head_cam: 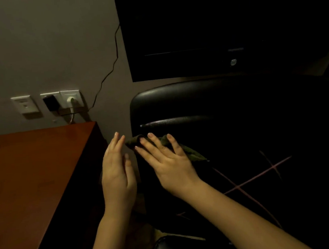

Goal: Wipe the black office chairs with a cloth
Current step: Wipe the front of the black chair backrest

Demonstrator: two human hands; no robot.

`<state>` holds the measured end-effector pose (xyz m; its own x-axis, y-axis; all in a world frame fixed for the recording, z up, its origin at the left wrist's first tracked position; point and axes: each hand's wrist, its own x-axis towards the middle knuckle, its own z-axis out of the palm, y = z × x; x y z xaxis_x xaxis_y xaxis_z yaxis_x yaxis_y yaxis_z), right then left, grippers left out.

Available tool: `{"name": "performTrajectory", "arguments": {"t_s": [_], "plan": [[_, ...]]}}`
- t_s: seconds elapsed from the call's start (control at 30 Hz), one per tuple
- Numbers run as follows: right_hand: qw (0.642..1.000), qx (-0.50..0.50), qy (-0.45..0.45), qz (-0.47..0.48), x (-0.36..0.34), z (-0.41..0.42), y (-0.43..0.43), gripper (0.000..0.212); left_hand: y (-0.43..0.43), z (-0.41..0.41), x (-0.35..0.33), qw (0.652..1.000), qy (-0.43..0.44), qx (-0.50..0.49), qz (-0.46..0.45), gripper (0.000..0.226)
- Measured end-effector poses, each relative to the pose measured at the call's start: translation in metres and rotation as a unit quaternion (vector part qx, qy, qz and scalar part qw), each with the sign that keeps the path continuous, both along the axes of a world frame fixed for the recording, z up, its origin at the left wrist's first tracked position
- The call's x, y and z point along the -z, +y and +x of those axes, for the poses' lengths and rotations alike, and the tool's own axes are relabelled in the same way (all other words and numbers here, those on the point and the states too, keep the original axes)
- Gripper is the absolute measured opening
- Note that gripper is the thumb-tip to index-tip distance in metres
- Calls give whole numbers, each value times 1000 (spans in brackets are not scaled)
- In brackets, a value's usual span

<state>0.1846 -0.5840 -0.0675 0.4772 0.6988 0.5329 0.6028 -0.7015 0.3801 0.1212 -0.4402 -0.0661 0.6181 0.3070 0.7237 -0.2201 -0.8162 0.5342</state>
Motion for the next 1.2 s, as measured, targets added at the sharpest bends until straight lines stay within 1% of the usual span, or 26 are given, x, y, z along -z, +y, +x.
{"name": "performTrajectory", "arguments": {"t_s": [0.1,0.17,0.27,0.37,0.47,0.53,0.57,0.63,0.7,0.77,0.87,0.97,1.03,1.13,1.2], "plan": [[999,-12,-6,36,-6,5,-34,60,-7,-1,3,1000,10,16,-6,46],[997,3,-10,73,-14,11,-62,61,-11,-2,4,999,17,25,-14,47],[988,70,-13,134,-29,19,-114,60,-16,-3,6,999,25,31,-28,48],[965,149,-12,214,-38,17,-161,55,-18,0,10,998,27,38,-29,49],[937,189,-16,295,-38,11,-170,50,-20,2,13,998,32,46,-43,46],[929,189,-19,317,-38,11,-151,50,-21,2,14,997,34,47,-49,45],[932,182,-24,312,-39,12,-135,50,-21,2,14,997,33,47,-48,45],[950,145,-30,275,-39,15,-98,51,-20,2,14,997,35,45,-43,45],[967,95,-10,236,-36,15,-56,55,-17,1,15,998,42,37,-37,46],[978,66,20,197,-30,9,-18,59,-12,-1,14,998,40,25,-29,48],[989,36,50,131,-14,-3,10,60,-5,-5,15,999,28,-3,-35,46],[998,7,30,58,4,-6,0,58,-6,-7,14,999,28,-23,-40,45],[999,-7,16,37,12,-5,-18,56,-14,-5,12,999,30,-17,-38,45],[998,-11,0,67,14,1,-59,54,-34,3,7,1000,22,11,-15,44],[995,10,-19,100,11,5,-95,56,-50,8,5,999,23,28,12,45]]}}
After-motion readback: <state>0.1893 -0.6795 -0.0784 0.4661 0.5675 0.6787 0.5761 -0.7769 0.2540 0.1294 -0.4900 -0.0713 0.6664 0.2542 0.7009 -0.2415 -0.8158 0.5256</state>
